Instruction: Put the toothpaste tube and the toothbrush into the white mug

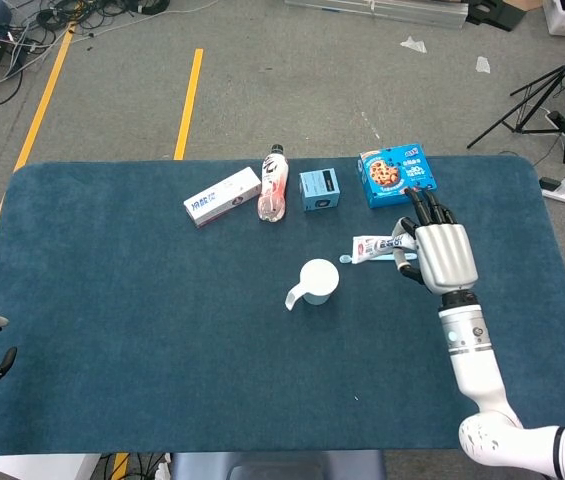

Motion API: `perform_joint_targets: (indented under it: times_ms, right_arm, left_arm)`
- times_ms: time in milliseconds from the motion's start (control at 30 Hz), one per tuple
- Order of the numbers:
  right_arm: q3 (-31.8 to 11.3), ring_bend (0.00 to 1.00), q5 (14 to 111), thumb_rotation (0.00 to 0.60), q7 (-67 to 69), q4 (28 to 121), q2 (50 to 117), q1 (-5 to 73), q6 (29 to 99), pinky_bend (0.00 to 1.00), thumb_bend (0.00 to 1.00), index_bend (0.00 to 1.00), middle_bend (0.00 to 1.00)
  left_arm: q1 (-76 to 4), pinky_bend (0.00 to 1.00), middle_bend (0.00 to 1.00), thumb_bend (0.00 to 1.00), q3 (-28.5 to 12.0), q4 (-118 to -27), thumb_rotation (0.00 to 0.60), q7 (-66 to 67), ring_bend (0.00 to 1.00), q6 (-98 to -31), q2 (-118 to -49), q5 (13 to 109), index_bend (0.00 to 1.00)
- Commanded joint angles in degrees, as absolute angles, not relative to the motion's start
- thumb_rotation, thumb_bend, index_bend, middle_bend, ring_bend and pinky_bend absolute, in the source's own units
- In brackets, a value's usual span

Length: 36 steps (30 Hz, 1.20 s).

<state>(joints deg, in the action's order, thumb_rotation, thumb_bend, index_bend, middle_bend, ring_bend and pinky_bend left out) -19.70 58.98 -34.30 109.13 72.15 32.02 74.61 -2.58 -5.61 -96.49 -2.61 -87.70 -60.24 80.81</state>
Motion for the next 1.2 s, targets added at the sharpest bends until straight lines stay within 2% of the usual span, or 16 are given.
perform_joint_targets:
  times_ms: [33, 467, 1200]
  right_arm:
    - [-19.6, 0.00, 60.3, 0.600, -35.5, 111.8, 71.3, 32.5, 75.8, 0.21, 0.34, 0.60, 0.13]
    - [-17.2, 0.00, 60.8, 0.600, -37.5, 112.8, 73.9, 34.7, 75.2, 0.21, 0.34, 0.60, 0.13]
    - [-15.0, 0.00, 56.4, 0.600, -39.2, 104.3, 81.9, 39.1, 72.0, 0.21, 0.34, 0.60, 0.13]
  left_arm:
    - [-2.5, 0.45, 0.44, 0.29, -5.6, -96.5, 0.600, -2.6, 0.45, -87.8, -60.2, 80.8, 0.39]
    - [-2.3, 0.45, 0.44, 0.29, -5.7, -96.7, 0.600, -2.7, 0.45, -88.1, -60.0, 80.8, 0.39]
    - [-1.7, 0.45, 0.44, 0.29, -6.1, -96.8, 0.600, -4.2, 0.45, -88.9, -59.2, 80.8, 0.39]
